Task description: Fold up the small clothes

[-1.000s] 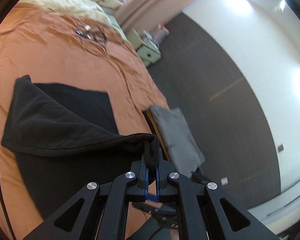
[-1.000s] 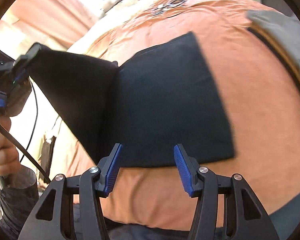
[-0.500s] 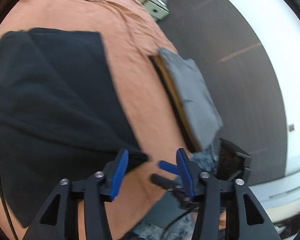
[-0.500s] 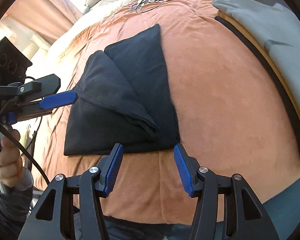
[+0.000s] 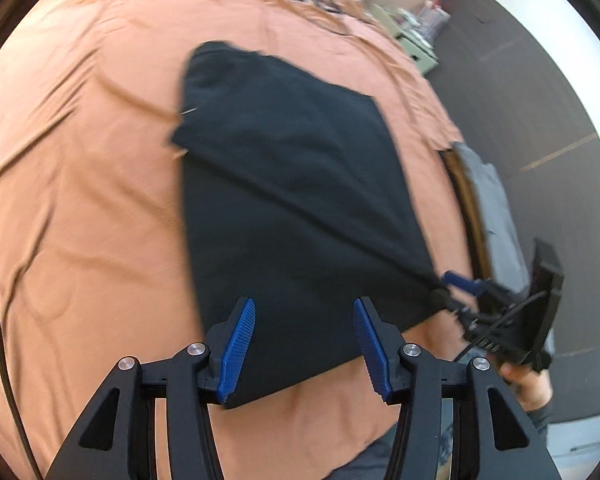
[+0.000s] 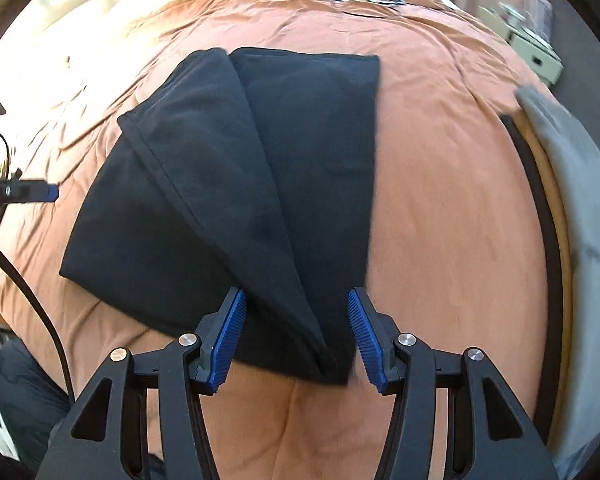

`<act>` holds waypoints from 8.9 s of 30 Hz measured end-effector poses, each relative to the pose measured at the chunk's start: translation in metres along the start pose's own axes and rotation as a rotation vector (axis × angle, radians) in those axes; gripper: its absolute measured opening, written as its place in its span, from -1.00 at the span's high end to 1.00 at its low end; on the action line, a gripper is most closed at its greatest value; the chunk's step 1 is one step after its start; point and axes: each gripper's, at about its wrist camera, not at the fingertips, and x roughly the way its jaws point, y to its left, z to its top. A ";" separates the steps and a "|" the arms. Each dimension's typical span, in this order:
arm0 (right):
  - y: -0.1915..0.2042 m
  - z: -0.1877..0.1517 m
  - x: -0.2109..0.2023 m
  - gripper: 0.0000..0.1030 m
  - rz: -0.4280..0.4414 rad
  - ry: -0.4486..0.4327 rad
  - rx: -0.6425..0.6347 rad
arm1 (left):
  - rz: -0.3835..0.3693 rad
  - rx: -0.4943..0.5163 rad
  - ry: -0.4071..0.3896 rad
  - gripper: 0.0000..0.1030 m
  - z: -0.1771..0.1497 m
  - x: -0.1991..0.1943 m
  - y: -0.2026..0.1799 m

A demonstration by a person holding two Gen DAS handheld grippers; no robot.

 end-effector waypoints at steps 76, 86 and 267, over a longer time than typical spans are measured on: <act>-0.030 0.166 0.128 -0.47 -0.110 -0.005 0.022 | 0.059 -0.190 0.060 0.14 0.001 0.047 0.063; -0.080 0.164 0.105 -0.11 -0.135 -0.058 0.209 | 0.051 -0.191 0.067 0.14 0.003 0.046 0.065; -0.105 -0.242 -0.355 0.80 -0.099 -0.715 0.214 | -0.379 0.432 -0.312 0.89 -0.048 -0.121 -0.349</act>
